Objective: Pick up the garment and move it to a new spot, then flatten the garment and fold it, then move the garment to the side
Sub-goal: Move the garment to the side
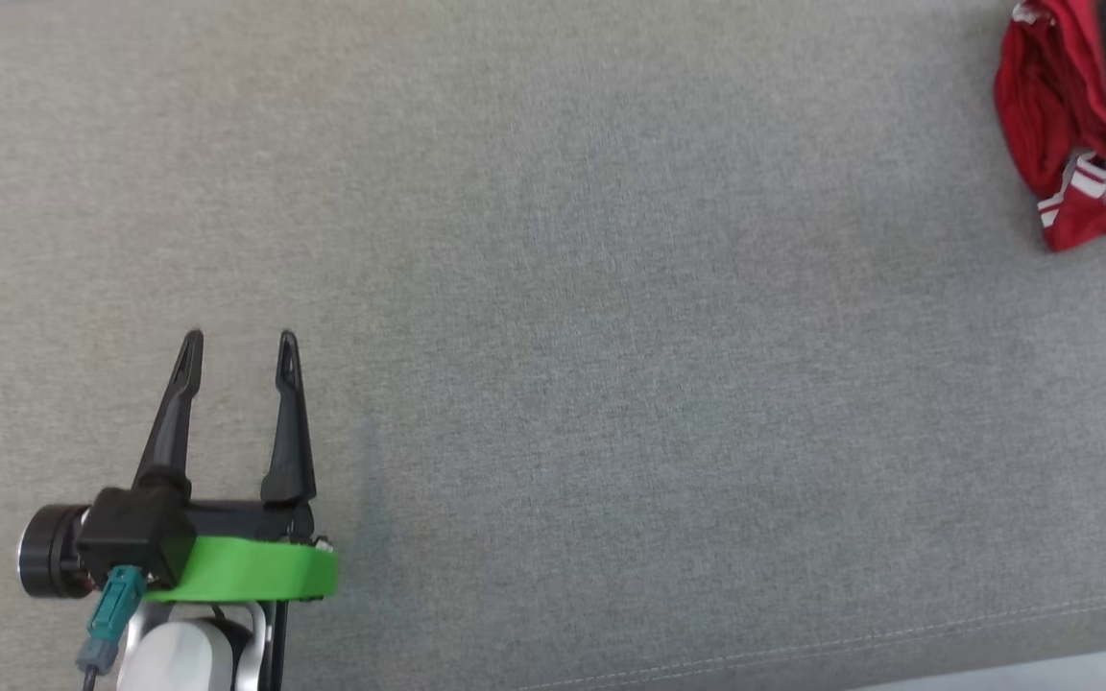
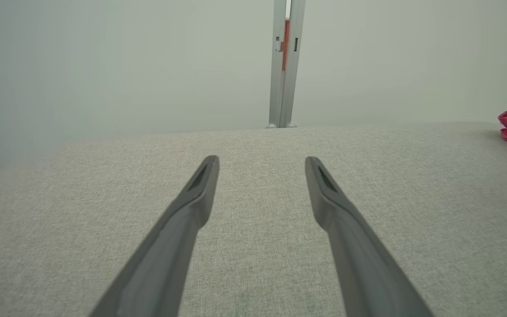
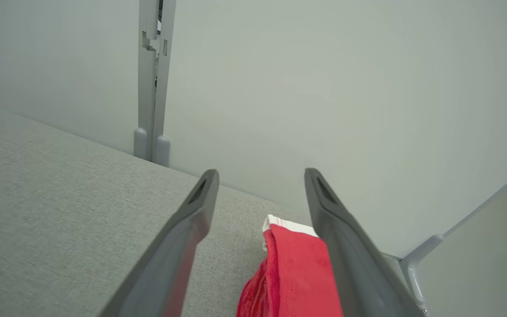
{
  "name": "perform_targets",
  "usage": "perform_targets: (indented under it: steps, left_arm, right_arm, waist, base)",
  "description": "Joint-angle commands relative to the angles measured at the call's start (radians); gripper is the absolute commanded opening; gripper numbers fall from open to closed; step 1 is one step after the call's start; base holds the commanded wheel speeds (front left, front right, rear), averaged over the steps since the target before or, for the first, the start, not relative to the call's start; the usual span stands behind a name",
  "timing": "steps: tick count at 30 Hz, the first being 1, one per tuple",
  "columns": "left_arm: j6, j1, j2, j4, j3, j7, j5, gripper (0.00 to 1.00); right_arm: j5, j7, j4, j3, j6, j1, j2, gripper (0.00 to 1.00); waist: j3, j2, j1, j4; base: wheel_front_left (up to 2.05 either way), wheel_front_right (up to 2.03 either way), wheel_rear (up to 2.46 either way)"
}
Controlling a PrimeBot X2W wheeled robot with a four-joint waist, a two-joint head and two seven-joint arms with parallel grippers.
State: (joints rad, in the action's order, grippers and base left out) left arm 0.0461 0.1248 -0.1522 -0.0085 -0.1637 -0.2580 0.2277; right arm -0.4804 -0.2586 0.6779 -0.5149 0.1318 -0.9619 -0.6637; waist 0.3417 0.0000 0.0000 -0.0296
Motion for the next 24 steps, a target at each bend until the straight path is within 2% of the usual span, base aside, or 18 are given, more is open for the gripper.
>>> perform_targets:
  steps: [1,12,24]
  left_arm:
    - [0.004,-0.024,-0.007,0.004,0.004,-0.006,0.004,1.00]
    - [0.001,-0.100,-0.005,0.028,0.021,-0.007,0.028,1.00]
    - [-0.005,-0.132,-0.010,0.059,0.025,-0.007,0.043,1.00]
  right_arm:
    - [0.011,-0.007,-0.018,0.014,-0.002,0.041,0.018,1.00]
    - [0.124,-0.007,-0.249,0.210,-0.002,0.388,0.206,1.00]
    - [0.208,-0.007,-0.458,0.369,-0.002,0.746,0.355,1.00]
  waist:
    - [-0.095,0.0000,0.0000,0.033]
    - [-0.193,0.0000,0.0000,0.057]
    - [-0.256,0.0000,0.0000,0.065]
  base:
    - [0.00,0.00,0.00]
    - [0.00,0.00,0.00]
    - [0.00,0.00,0.00]
